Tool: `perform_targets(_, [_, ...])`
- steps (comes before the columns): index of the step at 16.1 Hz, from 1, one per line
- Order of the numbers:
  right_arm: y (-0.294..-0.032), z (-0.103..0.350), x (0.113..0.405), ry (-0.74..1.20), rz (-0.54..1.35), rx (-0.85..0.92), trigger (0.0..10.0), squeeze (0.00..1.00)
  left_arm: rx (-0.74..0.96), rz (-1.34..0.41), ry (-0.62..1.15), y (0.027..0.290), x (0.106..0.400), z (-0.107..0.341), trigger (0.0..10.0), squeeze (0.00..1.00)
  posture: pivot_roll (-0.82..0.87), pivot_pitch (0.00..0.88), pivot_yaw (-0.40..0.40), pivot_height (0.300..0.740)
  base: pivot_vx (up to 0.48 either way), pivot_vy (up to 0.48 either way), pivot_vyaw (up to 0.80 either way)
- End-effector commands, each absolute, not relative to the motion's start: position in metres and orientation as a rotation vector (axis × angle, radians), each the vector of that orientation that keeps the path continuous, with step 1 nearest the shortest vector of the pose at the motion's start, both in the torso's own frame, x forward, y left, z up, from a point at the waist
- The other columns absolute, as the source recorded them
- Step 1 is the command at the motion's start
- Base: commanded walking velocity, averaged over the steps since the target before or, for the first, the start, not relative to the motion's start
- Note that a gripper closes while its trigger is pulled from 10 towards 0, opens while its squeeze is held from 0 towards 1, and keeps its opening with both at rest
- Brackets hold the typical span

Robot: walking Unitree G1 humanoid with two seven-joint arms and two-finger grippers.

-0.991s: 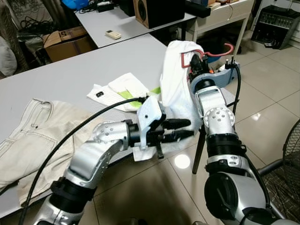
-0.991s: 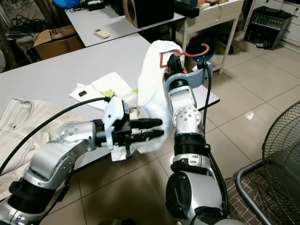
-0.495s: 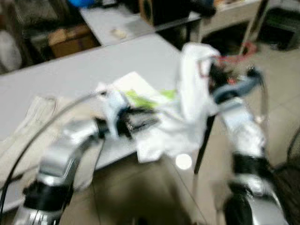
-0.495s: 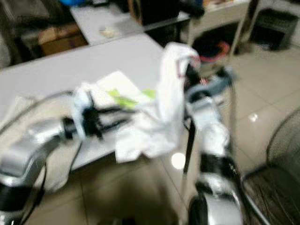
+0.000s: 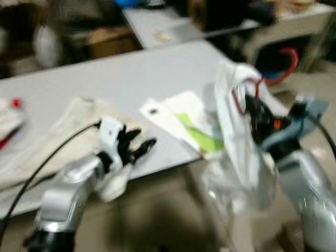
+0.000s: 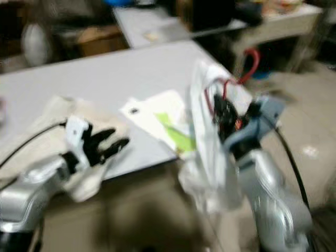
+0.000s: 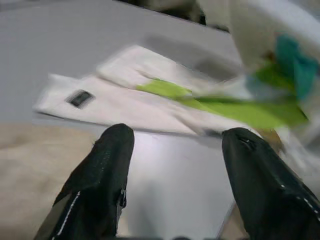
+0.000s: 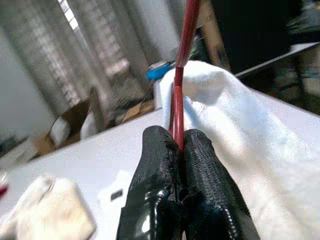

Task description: Hang hanger

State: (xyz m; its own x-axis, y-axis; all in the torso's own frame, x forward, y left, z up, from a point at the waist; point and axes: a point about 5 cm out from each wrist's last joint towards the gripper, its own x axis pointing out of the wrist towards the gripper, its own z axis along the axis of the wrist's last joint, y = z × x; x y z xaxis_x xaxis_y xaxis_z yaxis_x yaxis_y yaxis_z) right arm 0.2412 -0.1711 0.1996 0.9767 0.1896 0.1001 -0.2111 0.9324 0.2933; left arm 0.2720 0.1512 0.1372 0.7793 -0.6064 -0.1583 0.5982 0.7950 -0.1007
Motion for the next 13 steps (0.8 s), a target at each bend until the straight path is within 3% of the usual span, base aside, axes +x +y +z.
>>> perform_targets(1, [-0.167,0.196,0.235,-0.044,0.203,0.251,10.0,0.00,-0.013,-0.621,0.162,0.150,0.276,0.138,10.0,0.00,-0.19,0.011,0.135,0.740,0.000,0.000,0.80])
perform_targets(10, [-0.183,0.207,0.231,-0.124,0.009,0.291,10.0,0.00,0.005,-0.616,0.115,0.132,0.281,0.142,10.0,0.00,-0.19,0.005,0.131,0.740,0.000,0.000,0.80])
perform_targets(13, [-0.202,0.227,0.236,-0.211,-0.062,0.222,10.0,0.00,0.015,-0.618,0.091,0.127,0.283,0.148,10.0,0.00,-0.18,0.015,0.123,0.740,0.000,0.000,0.80])
